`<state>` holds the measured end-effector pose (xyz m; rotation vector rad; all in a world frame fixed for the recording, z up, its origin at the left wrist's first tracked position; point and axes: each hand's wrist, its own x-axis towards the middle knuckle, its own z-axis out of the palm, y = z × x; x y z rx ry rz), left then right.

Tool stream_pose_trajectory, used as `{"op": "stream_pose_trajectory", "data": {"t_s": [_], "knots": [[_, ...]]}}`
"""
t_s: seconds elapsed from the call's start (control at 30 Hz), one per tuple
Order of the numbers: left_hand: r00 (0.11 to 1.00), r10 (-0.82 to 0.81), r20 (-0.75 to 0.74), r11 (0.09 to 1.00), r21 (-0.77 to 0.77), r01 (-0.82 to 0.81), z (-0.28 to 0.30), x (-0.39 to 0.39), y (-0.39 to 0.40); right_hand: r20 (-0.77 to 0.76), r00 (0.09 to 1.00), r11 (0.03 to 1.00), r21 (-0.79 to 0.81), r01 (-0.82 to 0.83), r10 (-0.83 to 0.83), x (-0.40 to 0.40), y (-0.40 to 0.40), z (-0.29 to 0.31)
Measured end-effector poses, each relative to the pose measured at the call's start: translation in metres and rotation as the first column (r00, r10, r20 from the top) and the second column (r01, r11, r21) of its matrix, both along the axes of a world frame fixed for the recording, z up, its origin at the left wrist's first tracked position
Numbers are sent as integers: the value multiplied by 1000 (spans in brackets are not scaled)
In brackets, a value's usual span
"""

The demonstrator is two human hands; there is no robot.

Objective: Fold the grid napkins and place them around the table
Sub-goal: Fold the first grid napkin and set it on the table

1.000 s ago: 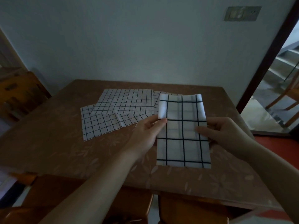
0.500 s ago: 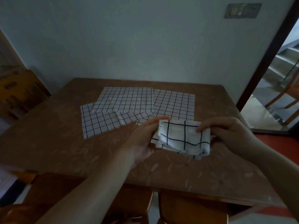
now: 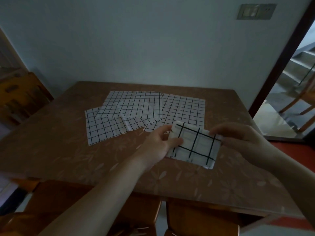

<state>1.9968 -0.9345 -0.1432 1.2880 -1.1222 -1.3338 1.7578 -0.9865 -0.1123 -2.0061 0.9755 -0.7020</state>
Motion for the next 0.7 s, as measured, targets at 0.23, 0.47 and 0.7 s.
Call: {"op": "stream_pose_trajectory", "data": {"t_s": [0.23,0.47,0.7], "knots": [[969,-195,149,974,-91,209,6,-13,6,-281,955,983,-177,49,-98,30,10,-1],[913,-164,372,966,-125,224,0,-19,5,-139,973,949,-283,141,-186,33,15,-6],[940,140,312,929,-370,-15,-11,-13,0,145,987,958,287,29,-73,18,19,-17]]}}
